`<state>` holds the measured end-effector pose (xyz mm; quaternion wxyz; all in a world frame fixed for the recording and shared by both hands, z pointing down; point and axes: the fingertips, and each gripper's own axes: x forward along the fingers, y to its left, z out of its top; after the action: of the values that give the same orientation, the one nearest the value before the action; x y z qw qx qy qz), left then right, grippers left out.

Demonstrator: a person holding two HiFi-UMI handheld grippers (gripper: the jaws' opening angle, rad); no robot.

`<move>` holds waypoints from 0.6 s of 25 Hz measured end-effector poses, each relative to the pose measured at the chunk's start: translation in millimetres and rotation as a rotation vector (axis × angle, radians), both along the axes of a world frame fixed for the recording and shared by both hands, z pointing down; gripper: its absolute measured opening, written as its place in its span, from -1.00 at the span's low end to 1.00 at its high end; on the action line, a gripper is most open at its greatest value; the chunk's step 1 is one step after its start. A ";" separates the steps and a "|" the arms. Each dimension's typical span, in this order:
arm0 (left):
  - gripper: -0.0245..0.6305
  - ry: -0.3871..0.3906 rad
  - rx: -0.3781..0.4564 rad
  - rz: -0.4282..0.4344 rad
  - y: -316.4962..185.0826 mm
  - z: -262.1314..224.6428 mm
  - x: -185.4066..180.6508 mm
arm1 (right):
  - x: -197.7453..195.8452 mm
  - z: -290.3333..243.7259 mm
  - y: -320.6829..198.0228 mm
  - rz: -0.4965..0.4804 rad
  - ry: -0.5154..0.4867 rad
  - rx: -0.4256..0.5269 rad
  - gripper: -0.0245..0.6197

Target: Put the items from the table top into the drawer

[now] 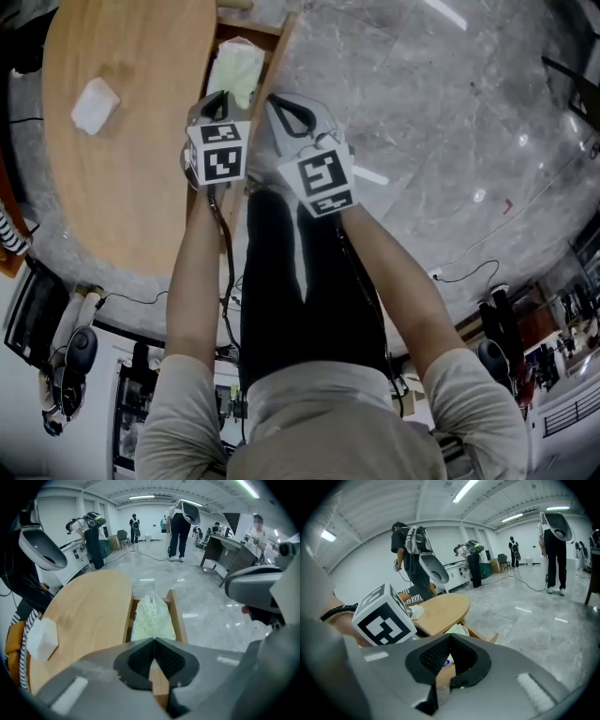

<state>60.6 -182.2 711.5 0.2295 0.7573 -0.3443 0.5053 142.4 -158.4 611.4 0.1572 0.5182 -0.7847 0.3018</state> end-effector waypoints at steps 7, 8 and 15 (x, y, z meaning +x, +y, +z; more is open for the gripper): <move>-0.86 0.005 -0.019 -0.026 -15.9 22.6 14.0 | 16.4 30.9 -12.2 -0.015 0.042 -0.032 -0.90; -0.86 -0.003 -0.012 -0.013 -18.5 24.7 16.4 | 18.5 35.2 -12.2 -0.014 0.047 -0.039 -0.90; -0.86 -0.035 0.006 0.052 -20.1 38.4 22.6 | 31.3 55.8 -12.8 0.039 0.038 -0.084 -0.90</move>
<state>83.2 -202.2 749.9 0.2080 0.7577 -0.3298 0.5233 173.7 -171.2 667.2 0.1880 0.5319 -0.7579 0.3276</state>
